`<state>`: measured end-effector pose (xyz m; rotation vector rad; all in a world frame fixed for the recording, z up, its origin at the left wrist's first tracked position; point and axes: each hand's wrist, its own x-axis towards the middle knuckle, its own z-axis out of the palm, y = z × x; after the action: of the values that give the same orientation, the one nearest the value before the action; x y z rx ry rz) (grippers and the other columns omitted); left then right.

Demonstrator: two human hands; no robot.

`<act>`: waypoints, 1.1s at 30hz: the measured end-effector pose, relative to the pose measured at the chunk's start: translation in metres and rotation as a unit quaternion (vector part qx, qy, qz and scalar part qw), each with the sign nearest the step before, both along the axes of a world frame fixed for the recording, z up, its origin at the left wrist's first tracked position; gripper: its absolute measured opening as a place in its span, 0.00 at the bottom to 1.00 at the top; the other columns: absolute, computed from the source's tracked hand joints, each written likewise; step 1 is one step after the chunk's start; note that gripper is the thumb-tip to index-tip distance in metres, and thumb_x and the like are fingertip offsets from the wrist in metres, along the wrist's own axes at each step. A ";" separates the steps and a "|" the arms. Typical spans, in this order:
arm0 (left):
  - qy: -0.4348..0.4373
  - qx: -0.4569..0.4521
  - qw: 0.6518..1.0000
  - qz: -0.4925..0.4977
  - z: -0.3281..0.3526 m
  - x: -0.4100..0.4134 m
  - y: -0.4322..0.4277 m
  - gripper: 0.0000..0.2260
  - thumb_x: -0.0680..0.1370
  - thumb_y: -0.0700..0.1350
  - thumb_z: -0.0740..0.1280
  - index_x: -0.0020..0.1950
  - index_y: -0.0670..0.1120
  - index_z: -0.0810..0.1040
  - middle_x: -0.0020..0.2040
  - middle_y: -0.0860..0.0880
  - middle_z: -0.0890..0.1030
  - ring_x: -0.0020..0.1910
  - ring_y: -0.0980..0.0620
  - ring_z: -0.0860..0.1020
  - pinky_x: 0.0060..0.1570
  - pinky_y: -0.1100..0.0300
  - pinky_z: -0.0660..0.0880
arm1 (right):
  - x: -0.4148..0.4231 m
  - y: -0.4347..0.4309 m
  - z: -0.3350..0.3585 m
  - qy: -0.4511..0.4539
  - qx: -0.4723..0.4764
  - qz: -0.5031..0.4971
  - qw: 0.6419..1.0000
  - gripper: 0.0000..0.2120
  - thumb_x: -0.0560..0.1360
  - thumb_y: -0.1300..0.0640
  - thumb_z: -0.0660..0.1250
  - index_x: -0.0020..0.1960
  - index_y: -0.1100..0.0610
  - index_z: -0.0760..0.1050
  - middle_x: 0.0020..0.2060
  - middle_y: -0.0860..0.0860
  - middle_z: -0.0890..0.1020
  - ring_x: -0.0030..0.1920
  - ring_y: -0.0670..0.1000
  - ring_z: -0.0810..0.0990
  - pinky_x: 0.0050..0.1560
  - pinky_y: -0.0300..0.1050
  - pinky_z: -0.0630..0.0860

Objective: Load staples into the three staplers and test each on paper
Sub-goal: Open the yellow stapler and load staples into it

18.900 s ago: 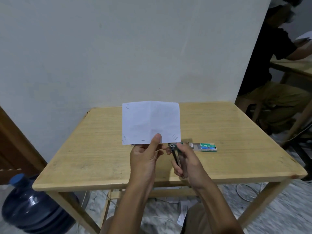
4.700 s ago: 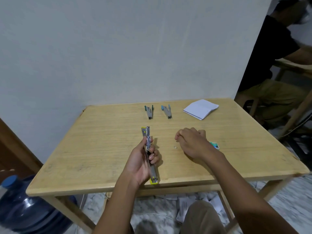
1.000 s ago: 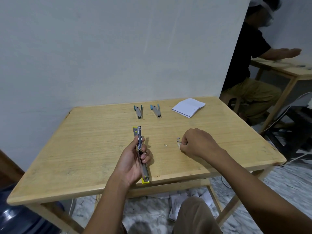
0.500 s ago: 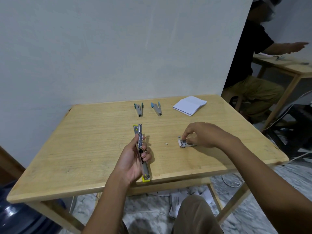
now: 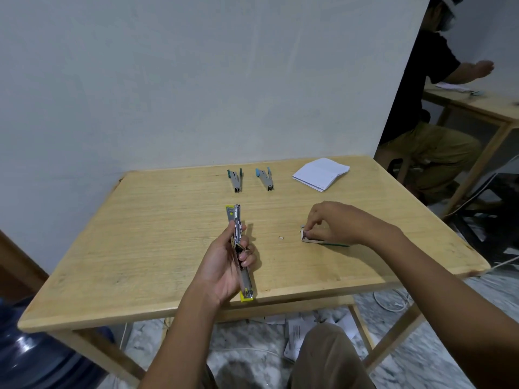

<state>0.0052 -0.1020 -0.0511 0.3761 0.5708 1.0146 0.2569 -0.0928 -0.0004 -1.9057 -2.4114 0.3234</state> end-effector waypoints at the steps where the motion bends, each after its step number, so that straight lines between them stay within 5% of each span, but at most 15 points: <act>1: 0.003 -0.001 1.000 0.000 0.000 0.000 0.000 0.08 0.79 0.50 0.63 0.47 0.45 0.73 0.29 0.49 0.68 0.22 0.54 0.64 0.22 0.64 0.60 | 0.001 -0.001 -0.001 0.016 0.007 -0.005 1.000 0.06 0.76 0.45 0.67 0.49 0.41 0.83 0.50 0.40 0.80 0.50 0.43 0.77 0.48 0.46 0.77; 6: 0.014 -0.003 1.000 0.002 0.000 0.000 -0.001 0.09 0.80 0.50 0.63 0.47 0.45 0.73 0.29 0.49 0.67 0.22 0.54 0.64 0.21 0.64 0.60 | 0.003 -0.007 -0.006 0.098 0.062 -0.031 0.993 0.03 0.76 0.48 0.69 0.47 0.42 0.82 0.43 0.38 0.82 0.45 0.40 0.78 0.44 0.42 0.76; 12: 0.017 -0.002 1.000 0.000 0.001 0.001 0.000 0.09 0.80 0.50 0.63 0.46 0.45 0.73 0.29 0.49 0.67 0.22 0.54 0.64 0.21 0.64 0.61 | -0.011 -0.007 -0.011 0.258 0.087 -0.038 0.962 0.07 0.76 0.50 0.70 0.52 0.40 0.82 0.44 0.41 0.83 0.47 0.40 0.80 0.51 0.41 0.77; 17: 0.012 -0.004 1.000 -0.004 0.000 0.001 0.000 0.09 0.81 0.50 0.62 0.48 0.44 0.73 0.30 0.49 0.67 0.23 0.54 0.64 0.21 0.64 0.60 | -0.046 -0.012 -0.003 0.378 0.079 -0.015 0.922 0.05 0.74 0.54 0.74 0.50 0.50 0.84 0.43 0.42 0.85 0.47 0.37 0.82 0.46 0.28 0.74; 22: 0.012 0.004 1.000 -0.016 0.001 0.000 -0.001 0.11 0.81 0.51 0.62 0.45 0.44 0.73 0.29 0.49 0.66 0.23 0.54 0.63 0.22 0.64 0.60 | -0.080 -0.007 -0.006 0.476 0.066 0.003 0.877 0.05 0.71 0.58 0.77 0.45 0.50 0.84 0.41 0.42 0.86 0.45 0.39 0.84 0.49 0.33 0.77; 26: 0.020 -0.001 0.999 -0.041 0.001 0.000 0.000 0.17 0.81 0.54 0.61 0.38 0.44 0.73 0.28 0.49 0.65 0.23 0.54 0.63 0.22 0.63 0.62 | -0.095 -0.002 -0.012 0.487 0.065 0.009 0.871 0.05 0.71 0.59 0.77 0.44 0.51 0.84 0.39 0.44 0.86 0.42 0.39 0.84 0.47 0.34 0.76; 33: 0.025 -0.010 0.999 -0.033 0.005 0.001 -0.001 0.18 0.81 0.53 0.61 0.35 0.43 0.72 0.27 0.48 0.65 0.21 0.54 0.63 0.20 0.63 0.63 | -0.104 0.004 -0.014 0.394 0.082 0.031 0.915 0.04 0.73 0.55 0.75 0.48 0.51 0.86 0.42 0.42 0.85 0.42 0.38 0.80 0.48 0.32 0.74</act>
<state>0.0059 -0.1033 -0.0459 0.4009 0.6102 0.9379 0.1533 -0.0889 -0.0145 -1.2706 -1.8693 0.7043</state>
